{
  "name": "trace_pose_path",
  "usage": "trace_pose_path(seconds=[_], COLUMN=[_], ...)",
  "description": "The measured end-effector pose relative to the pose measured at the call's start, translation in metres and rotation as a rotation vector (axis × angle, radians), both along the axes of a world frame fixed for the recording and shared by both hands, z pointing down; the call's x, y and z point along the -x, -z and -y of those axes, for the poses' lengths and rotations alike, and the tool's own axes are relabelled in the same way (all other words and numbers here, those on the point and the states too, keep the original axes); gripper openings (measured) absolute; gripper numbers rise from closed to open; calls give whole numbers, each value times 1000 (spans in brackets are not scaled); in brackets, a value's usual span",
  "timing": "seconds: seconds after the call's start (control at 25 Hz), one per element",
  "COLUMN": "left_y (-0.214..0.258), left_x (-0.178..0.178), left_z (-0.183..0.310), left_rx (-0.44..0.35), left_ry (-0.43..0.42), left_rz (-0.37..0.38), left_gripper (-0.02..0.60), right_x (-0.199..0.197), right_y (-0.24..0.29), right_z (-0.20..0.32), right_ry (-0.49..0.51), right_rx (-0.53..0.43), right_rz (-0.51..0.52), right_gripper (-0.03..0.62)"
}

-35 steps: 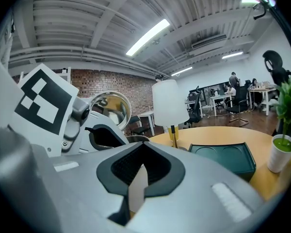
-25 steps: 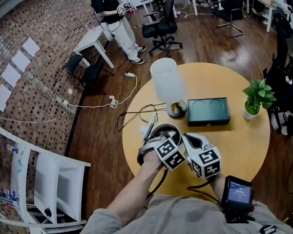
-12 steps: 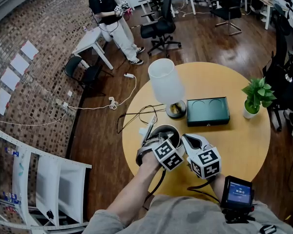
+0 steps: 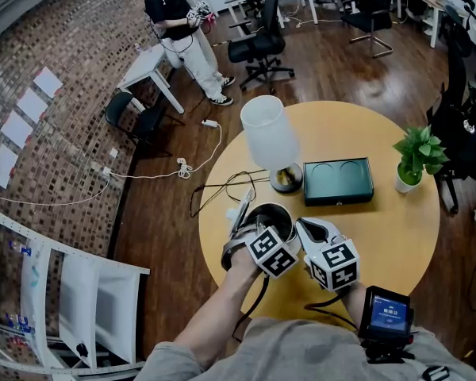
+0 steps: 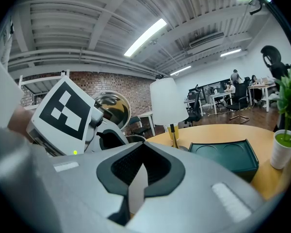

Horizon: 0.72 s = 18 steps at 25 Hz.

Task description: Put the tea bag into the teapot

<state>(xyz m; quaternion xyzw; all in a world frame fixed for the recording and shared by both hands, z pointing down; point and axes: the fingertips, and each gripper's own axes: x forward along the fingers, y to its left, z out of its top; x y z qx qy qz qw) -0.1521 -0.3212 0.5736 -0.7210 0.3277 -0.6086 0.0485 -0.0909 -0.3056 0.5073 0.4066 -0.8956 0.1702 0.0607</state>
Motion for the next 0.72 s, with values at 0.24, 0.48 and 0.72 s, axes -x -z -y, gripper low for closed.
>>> trace_pose_path(seconds=[0.24, 0.48, 0.72], left_y=[3, 21, 51], left_x=[-1, -2, -6], left_z=[0, -2, -7], left_rx=[-19, -126, -281], left_ry=[0, 21, 54], left_rz=[-10, -73, -190], left_gripper=[58, 35, 2], right_x=[0, -1, -8], right_y=[2, 11, 20], right_z=[-1, -7, -18], right_ry=[3, 0, 1], right_rx=[-2, -14, -35], right_rz=[-2, -2, -5], right_gripper=[3, 3, 3])
